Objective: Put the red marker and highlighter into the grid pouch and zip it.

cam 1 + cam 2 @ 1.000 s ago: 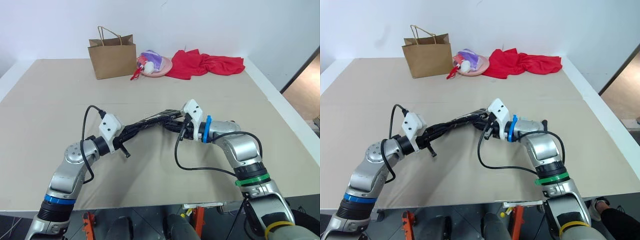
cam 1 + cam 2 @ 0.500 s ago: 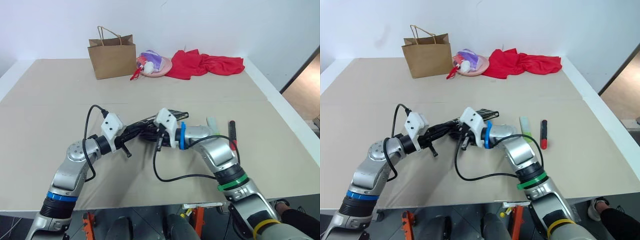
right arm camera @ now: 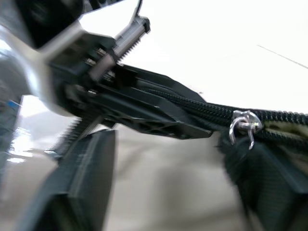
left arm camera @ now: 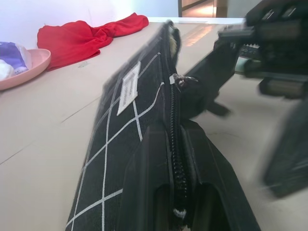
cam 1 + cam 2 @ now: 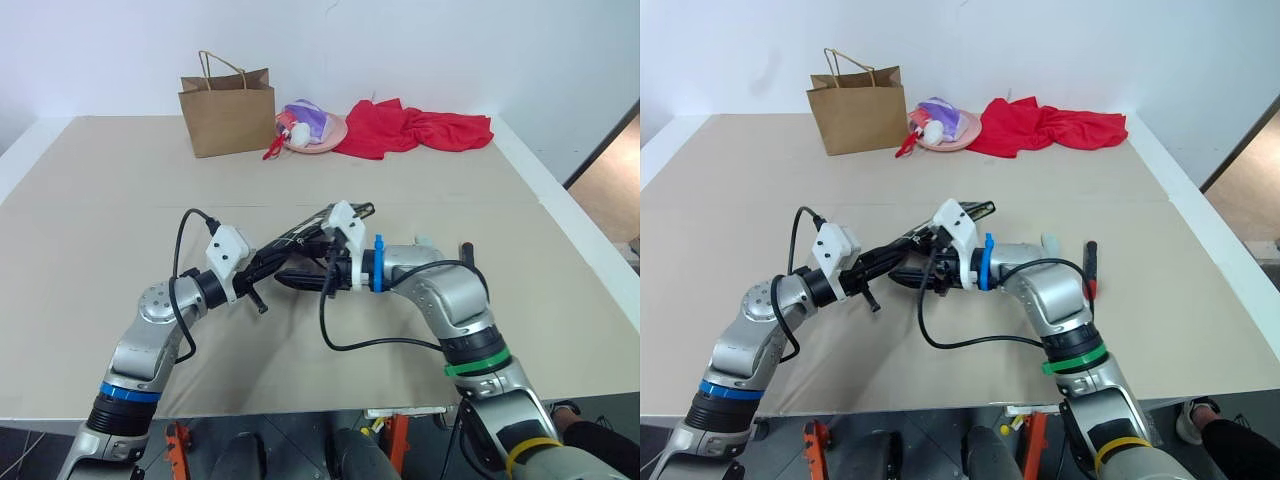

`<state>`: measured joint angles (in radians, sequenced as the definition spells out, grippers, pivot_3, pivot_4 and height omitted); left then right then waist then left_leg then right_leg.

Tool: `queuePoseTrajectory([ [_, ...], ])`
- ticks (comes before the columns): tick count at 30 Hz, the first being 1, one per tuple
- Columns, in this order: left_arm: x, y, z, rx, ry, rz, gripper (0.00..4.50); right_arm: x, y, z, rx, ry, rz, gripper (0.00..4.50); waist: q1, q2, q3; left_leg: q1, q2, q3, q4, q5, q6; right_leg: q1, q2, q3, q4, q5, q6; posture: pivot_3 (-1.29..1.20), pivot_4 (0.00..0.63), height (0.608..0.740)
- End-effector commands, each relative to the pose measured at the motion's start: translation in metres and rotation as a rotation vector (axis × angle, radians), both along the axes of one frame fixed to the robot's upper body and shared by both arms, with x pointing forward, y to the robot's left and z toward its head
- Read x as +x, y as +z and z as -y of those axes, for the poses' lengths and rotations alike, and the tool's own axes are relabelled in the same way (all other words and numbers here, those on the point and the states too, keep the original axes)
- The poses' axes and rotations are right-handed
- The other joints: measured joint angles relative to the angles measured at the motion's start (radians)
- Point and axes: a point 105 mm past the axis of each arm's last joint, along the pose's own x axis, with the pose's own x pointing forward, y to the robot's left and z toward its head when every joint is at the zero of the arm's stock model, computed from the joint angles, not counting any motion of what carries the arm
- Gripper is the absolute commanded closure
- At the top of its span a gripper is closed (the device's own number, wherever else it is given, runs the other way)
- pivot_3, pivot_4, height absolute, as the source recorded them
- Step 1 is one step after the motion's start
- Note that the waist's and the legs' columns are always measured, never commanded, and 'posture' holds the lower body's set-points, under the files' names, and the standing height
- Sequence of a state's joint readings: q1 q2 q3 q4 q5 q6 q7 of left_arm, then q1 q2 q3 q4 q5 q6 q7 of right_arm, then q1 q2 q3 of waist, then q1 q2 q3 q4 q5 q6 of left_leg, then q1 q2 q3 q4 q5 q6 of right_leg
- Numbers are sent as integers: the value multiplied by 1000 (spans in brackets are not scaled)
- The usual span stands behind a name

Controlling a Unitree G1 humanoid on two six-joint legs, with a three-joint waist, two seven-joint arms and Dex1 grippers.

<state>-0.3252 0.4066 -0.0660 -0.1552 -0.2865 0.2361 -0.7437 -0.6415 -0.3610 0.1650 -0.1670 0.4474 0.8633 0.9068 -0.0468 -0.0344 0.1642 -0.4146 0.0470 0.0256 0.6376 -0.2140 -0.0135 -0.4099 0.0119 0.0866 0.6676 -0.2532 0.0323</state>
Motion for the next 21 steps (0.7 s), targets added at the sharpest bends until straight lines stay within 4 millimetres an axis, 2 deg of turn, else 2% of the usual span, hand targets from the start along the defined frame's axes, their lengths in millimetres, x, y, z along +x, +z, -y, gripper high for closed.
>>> queuePoseTrajectory([
  [1,-3,8,1,-12,-3,39,4500,-25,24,22,27,55,61,395,2,0,0,-1,0,-1,0,0,0,0,-1,-1,-1,0,0,0,150,740],
  [6,-3,7,1,-16,1,36,4500,-38,25,65,-81,-21,125,395,4,0,0,-2,-1,-2,0,0,0,1,-2,-2,-2,-1,1,0,150,740],
  [7,-3,7,0,-19,2,35,4500,-35,26,83,-120,-87,145,395,4,0,0,-2,-1,-2,1,0,0,0,-1,-2,-2,-1,1,0,150,740],
  [10,-4,6,0,-22,1,32,4500,-15,32,137,-248,-353,206,395,3,0,0,-1,-1,-2,1,0,0,1,-1,-2,-2,-1,2,0,150,740],
  [14,-4,6,2,-28,-8,29,4500,13,34,186,-322,-661,206,395,1,0,0,1,0,0,1,1,1,2,0,-1,-2,-3,5,0,150,740],
  [16,-4,6,3,-31,-13,29,4500,21,32,203,-341,-787,186,395,1,0,0,2,0,0,1,1,1,2,0,0,-1,-2,5,0,150,740],
  [21,-4,6,6,-39,-26,25,4500,33,8,230,-372,-1032,77,395,2,0,0,1,-1,1,0,1,1,1,0,2,-1,-2,5,0,150,740],
])
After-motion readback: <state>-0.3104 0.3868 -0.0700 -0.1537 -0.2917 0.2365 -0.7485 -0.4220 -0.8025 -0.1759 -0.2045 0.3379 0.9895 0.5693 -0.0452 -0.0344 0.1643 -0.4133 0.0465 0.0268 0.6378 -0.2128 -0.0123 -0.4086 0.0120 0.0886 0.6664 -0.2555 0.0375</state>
